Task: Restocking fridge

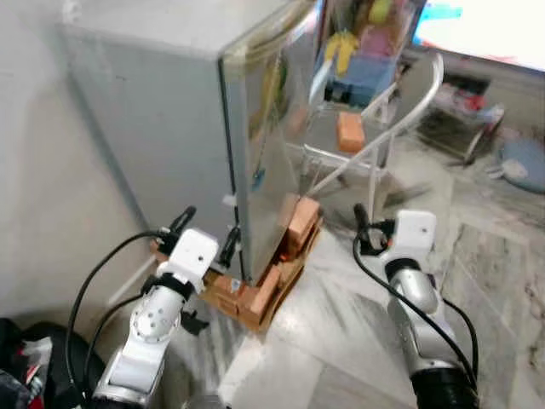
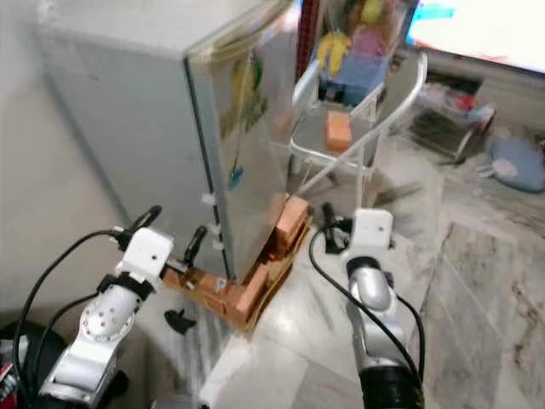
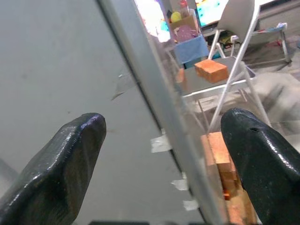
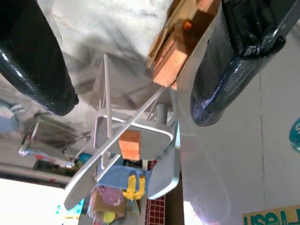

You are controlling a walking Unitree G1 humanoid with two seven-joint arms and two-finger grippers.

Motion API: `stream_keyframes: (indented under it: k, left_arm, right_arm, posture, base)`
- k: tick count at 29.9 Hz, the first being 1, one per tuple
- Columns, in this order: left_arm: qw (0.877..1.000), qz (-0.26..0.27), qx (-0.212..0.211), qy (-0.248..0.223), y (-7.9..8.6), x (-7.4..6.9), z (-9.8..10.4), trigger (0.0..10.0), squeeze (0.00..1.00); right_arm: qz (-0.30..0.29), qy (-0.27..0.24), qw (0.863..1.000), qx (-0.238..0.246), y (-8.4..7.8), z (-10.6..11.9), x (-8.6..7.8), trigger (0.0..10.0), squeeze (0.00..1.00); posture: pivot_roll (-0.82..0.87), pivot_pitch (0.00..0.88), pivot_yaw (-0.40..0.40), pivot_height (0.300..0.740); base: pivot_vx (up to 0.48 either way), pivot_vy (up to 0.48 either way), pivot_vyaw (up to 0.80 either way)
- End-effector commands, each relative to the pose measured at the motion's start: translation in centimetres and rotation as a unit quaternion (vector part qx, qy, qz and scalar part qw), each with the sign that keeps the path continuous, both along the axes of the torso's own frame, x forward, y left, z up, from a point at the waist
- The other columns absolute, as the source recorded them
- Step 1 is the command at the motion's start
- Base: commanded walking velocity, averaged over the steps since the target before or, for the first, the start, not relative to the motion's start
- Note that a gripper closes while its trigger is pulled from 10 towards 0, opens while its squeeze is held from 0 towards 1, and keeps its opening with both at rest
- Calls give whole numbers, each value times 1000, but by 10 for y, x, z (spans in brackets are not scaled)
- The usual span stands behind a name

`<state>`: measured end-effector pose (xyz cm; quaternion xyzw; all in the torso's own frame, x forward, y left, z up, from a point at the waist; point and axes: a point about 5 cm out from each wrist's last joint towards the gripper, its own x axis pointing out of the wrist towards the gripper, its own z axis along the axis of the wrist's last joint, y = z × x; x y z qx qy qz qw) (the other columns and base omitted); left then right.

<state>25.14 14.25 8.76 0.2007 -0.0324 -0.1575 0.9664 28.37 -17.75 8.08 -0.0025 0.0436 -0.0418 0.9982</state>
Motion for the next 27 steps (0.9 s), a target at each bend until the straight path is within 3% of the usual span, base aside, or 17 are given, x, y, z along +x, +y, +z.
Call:
stream_keyframes:
  k: [1,9,15,23,27]
  left_arm:
    - [1000,2,6,0,3,-2,0,10000,0]
    - [1000,0,-4,3,2,-5,0,10000,0]
    - [1000,9,-7,6,3,-6,0,10000,0]
    - [997,78,-9,-7,17,-1,4,10000,0]
    - [986,161,-42,6,38,1,1,10000,0]
  right_arm:
    - [11,-3,1000,2,6,3,2,10000,0]
    - [16,0,1000,-4,7,3,1,10000,0]
    - [15,6,1000,-4,6,1,-1,10000,0]
    - [19,6,1000,-2,8,1,1,10000,0]
    - [21,3,1000,-2,8,2,1,10000,0]
  posture:
    - [117,0,-46,740]
    - [117,1,-53,740]
    - [117,5,-55,740]
    - [127,9,-59,740]
    - [127,8,-58,740]
  base:
    - [0,0,0]
    - [104,0,0]
    - [232,0,-769]
    - [0,0,-755]
    - [0,0,0]
